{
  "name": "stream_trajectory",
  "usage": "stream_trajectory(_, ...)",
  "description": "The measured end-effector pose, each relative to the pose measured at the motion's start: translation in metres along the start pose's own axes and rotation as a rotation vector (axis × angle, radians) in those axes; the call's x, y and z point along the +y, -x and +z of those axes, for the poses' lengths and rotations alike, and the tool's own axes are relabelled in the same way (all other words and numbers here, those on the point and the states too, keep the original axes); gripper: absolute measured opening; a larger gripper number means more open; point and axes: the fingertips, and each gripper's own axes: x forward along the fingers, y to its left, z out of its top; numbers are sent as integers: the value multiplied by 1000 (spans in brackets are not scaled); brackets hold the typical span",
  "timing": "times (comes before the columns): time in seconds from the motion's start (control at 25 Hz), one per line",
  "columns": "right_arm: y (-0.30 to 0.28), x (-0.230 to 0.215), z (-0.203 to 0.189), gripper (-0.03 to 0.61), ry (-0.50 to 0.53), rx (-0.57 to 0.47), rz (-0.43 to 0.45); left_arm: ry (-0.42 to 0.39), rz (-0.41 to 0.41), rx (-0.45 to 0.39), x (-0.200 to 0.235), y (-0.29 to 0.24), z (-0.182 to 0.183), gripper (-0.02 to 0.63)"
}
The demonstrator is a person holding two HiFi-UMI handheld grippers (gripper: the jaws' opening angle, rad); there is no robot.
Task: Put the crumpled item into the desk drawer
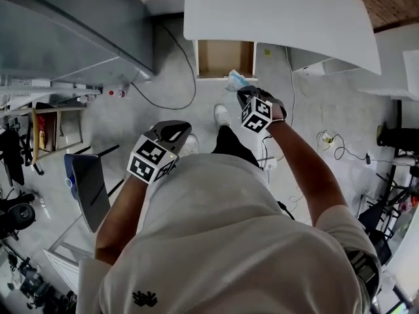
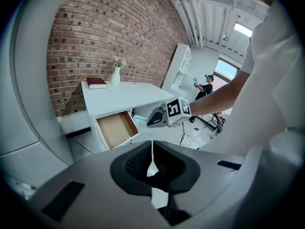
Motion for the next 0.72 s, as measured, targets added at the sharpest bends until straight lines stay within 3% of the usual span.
stream_trajectory(0.28,-92,-88,-38,31,113,51,45,60,69,7,35,-58,60,29)
stream_trajectory(0.72,-257,-160,-59,31,157,120,101,211,131,69,96,-127,62,29)
